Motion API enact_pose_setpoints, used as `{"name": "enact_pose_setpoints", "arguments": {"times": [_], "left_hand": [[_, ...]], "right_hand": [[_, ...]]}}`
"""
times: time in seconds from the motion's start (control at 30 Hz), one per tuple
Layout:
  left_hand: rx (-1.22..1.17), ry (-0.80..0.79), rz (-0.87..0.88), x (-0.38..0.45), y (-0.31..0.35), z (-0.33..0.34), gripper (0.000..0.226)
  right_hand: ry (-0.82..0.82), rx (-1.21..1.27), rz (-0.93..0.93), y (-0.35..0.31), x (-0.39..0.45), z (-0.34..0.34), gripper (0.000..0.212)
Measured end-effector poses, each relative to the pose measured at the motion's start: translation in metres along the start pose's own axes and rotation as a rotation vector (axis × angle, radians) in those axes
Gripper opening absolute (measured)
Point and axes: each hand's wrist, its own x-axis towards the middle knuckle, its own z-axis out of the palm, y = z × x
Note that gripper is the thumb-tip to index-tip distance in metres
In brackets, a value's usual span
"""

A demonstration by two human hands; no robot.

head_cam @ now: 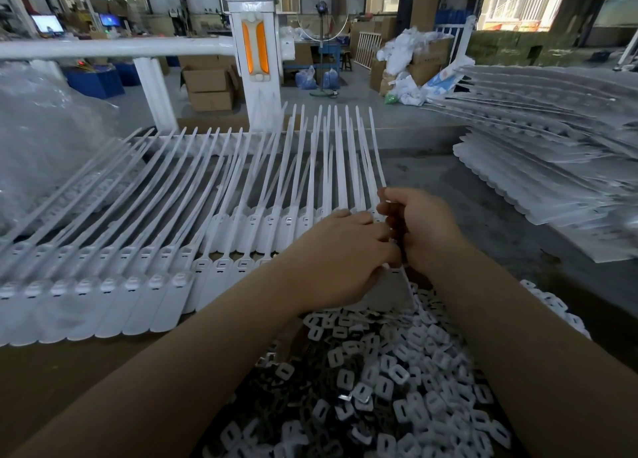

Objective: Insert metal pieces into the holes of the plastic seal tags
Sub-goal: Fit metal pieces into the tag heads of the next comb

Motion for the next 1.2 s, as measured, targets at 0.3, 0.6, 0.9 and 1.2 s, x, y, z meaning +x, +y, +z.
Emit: {"name": "enact_pose_setpoints", "arguments": {"times": [0.3, 0.6, 0.9, 1.2], "left_hand": [[-0.136, -0.182, -0.158, -0.004, -0.01, -0.008, 0.036], [-0.141, -0.743, -0.555, -0.035, -0.054, -0.051, 0.107], [-0.16, -0.808, -0.545, -0.031, -0.046, -0.048, 0.097], [-0.091, -0.668, -0.501, -0.035, -0.037, -0.054, 0.082]], "right_hand": [[0.004, -0.022, 0.01, 0.002, 0.003, 0.0, 0.015], [0.0, -0.001, -0.038, 0.001, 0.004, -0.001, 0.011], [0.01, -0.01, -0.034, 0.002, 0.002, -0.001, 0.012], [0.057, 0.045, -0.011, 0.001, 0.005, -0.002, 0.013]]}}
